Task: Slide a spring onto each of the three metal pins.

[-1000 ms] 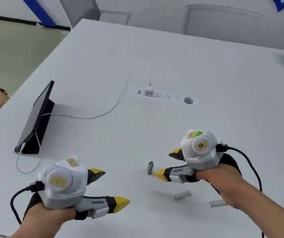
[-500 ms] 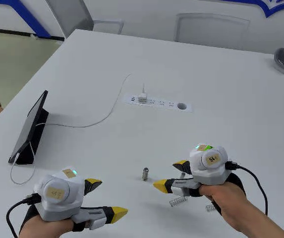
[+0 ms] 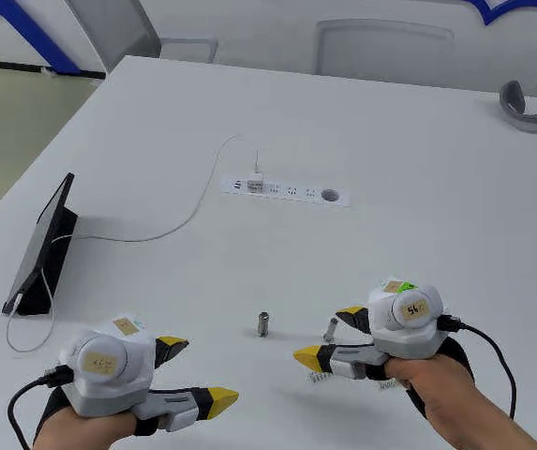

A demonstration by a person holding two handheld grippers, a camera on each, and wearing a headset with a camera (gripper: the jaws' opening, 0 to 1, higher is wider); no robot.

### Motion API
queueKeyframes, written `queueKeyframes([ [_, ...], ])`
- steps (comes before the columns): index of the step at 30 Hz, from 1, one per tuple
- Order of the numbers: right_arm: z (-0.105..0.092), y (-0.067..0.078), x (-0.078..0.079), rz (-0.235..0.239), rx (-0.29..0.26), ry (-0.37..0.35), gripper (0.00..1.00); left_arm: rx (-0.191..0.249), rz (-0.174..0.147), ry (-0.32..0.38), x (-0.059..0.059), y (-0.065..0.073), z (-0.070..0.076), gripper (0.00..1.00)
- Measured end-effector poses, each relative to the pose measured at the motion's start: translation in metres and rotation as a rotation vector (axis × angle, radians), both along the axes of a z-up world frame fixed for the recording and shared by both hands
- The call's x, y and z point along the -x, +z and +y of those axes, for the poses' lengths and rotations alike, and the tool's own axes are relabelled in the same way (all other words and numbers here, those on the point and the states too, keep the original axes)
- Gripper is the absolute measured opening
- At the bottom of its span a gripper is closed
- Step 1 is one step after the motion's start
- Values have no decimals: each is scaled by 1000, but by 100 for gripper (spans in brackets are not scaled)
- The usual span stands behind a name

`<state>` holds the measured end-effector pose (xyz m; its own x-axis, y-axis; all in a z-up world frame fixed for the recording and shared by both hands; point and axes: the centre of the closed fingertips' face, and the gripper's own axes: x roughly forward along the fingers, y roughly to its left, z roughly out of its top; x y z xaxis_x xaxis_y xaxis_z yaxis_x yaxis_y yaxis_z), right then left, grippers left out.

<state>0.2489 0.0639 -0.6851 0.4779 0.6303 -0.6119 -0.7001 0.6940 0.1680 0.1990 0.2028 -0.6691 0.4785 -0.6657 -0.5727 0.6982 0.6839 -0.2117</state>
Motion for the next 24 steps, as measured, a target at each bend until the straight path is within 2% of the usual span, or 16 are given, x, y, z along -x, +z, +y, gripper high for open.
queueKeyframes([
  [12,-23,1,17,1,-1,-16,68,-2,-2,10,0,3,-8,67],
  [24,-47,-4,27,9,-5,-75,69,5,-2,9,-4,3,-19,67],
])
